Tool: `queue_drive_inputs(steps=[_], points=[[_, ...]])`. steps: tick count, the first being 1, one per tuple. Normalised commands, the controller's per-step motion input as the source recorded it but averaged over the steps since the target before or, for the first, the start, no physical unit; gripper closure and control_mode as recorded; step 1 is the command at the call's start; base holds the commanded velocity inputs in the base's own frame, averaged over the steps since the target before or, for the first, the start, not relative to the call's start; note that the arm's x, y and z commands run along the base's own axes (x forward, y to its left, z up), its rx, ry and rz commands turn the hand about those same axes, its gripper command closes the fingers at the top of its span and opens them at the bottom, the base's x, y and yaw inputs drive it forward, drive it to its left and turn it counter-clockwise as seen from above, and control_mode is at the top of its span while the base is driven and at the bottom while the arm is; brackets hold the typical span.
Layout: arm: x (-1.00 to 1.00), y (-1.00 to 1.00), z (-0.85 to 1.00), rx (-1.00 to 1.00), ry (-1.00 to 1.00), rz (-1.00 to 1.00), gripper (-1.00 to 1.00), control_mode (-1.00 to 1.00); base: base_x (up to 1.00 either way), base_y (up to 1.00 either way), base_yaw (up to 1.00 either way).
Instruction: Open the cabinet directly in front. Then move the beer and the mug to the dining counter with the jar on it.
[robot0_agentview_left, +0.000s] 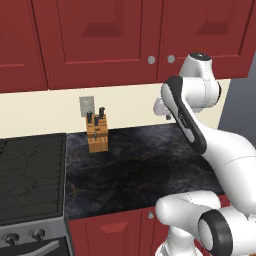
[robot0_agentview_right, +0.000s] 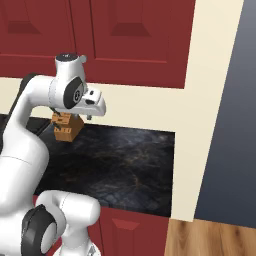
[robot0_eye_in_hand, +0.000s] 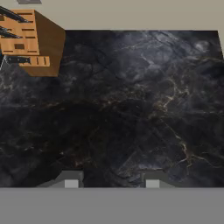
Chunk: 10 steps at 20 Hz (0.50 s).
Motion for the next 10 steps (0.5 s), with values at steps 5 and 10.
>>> queue_drive_inputs(steps=[5,10], points=[[-0.1,-0.04,0.0,0.02,-0.02,0.0,-1.0,-1.0,0.0,0.0,0.0],[-0.04,0.24,0.2,-0.02,-0.33,0.0,-1.0,-1.0,0.0,0.0,0.0]])
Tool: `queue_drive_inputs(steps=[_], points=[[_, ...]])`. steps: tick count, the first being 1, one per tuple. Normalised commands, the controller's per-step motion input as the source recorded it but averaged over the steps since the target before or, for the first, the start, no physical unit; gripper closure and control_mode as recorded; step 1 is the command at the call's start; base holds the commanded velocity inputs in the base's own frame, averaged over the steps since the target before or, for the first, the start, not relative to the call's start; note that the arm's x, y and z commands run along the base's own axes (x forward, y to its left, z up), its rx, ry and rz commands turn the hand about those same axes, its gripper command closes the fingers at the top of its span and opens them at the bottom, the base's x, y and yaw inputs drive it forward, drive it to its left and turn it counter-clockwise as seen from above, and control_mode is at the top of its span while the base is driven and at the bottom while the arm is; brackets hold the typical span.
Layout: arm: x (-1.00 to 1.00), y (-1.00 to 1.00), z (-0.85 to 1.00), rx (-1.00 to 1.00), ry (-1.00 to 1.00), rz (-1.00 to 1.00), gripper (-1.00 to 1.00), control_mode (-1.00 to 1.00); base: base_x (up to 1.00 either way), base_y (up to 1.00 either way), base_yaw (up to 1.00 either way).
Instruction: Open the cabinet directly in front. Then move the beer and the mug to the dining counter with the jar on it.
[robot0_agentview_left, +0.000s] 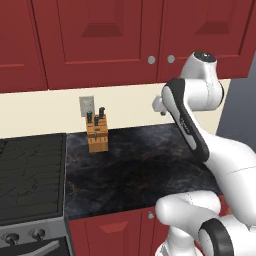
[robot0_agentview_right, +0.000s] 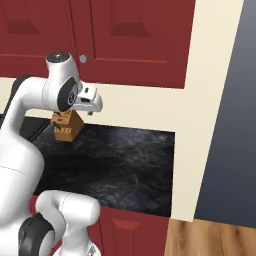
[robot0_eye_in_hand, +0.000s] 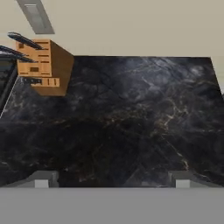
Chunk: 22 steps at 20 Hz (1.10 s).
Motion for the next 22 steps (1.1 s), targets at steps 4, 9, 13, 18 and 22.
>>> queue_drive_inputs(steps=[4,9,13,18,22], points=[[-0.32,0.32,0.51,-0.08,-0.56,0.0,-1.0,-1.0,0.0,0.0,0.0],[-0.51,0.12,0.61,-0.01,-0.55,0.0,-1.0,-1.0,0.0,0.0,0.0],[-0.58,0.0,0.41,0.0,-0.49,0.01,-1.0,-1.0,0.0,0.0,0.0],[-0.56,0.0,0.33,0.0,-0.5,0.01,-1.0,-1.0,0.0,0.0,0.0],[-0.47,-0.01,0.34,0.0,-0.46,0.0,-1.0,-1.0,0.0,0.0,0.0]])
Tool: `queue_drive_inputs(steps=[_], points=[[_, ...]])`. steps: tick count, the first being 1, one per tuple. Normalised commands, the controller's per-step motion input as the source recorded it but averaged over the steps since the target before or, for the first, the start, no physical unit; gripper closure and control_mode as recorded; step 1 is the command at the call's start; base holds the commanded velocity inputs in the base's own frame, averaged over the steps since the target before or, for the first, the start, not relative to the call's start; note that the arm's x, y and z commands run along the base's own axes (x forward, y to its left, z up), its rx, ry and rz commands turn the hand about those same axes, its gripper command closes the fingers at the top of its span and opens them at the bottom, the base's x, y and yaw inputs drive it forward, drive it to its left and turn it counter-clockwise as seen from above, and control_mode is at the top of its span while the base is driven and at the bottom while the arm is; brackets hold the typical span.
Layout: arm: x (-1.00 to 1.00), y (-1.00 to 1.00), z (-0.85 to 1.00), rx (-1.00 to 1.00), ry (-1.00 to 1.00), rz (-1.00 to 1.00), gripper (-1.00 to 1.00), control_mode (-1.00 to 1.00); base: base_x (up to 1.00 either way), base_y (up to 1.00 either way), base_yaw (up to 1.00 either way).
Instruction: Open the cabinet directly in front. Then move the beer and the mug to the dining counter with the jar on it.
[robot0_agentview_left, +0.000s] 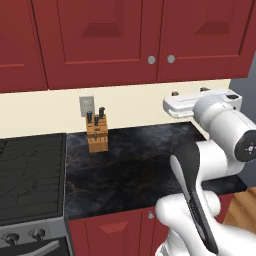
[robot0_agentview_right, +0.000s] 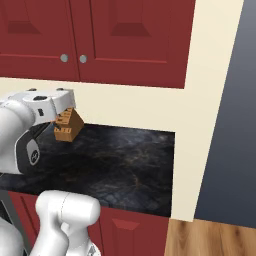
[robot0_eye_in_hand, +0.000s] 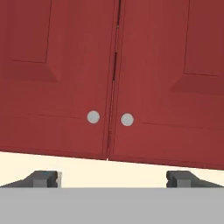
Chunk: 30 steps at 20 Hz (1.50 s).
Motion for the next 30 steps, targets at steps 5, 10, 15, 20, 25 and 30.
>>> queue_drive_inputs(steps=[5,10,15,20,25,30], points=[[-0.03,0.0,0.02,0.0,-0.05,0.0,-1.0,-1.0,0.0,0.0,0.0],[0.01,-0.07,0.26,0.02,-0.05,0.0,-1.0,-1.0,0.0,0.0,0.0],[0.18,-0.07,0.19,0.01,-0.04,0.0,-1.0,-1.0,0.0,0.0,0.0],[0.42,-0.03,0.06,0.02,0.0,0.0,-1.0,-1.0,0.0,0.0,0.0],[0.54,-0.14,0.03,0.02,0.0,0.0,-1.0,-1.0,0.0,0.0,0.0],[0.57,-0.13,0.0,0.03,0.0,0.0,-1.0,-1.0,0.0,0.0,0.0]])
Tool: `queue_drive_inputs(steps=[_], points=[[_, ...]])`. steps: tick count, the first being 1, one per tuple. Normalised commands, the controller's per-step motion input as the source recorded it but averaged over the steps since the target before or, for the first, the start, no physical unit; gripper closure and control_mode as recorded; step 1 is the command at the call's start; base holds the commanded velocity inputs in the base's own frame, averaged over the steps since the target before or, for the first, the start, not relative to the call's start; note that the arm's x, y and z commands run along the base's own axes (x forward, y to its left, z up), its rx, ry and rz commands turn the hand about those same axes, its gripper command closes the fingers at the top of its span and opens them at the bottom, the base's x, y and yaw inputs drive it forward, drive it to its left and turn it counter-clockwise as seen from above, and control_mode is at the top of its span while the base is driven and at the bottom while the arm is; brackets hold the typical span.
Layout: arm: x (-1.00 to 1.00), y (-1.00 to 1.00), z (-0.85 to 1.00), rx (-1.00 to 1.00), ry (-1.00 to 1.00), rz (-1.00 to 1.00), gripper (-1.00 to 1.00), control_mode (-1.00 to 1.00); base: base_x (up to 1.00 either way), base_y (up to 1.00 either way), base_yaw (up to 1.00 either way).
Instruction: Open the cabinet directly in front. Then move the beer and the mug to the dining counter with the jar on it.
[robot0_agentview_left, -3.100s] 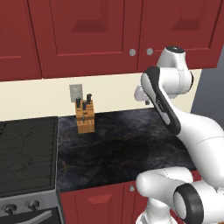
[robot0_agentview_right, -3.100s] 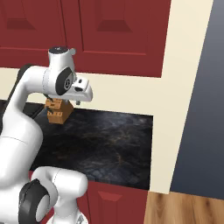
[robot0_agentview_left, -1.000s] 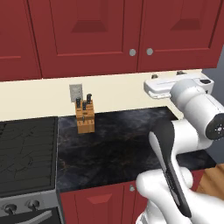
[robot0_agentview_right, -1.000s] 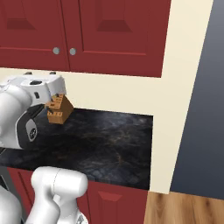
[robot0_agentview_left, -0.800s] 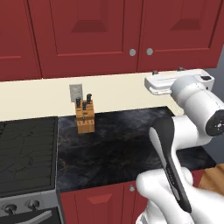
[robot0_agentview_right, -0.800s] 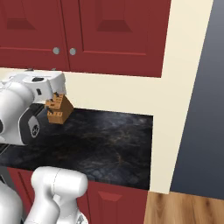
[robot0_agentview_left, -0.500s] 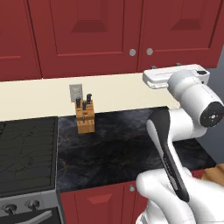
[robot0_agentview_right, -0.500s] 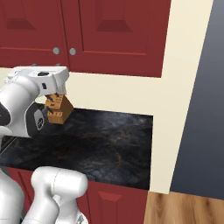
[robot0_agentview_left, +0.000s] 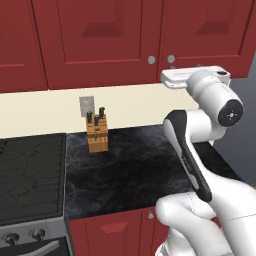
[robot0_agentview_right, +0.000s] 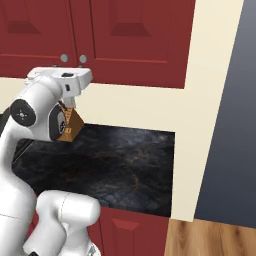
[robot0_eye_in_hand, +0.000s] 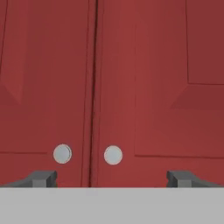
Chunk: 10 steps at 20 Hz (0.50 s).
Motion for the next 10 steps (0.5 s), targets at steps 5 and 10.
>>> queue_drive_inputs(steps=[5,10], points=[[0.6,-0.07,0.0,0.01,0.0,0.0,-1.0,-1.0,0.0,0.0,0.0],[0.51,0.0,0.0,0.0,0.04,0.0,-1.0,-1.0,0.0,0.0,0.0]])
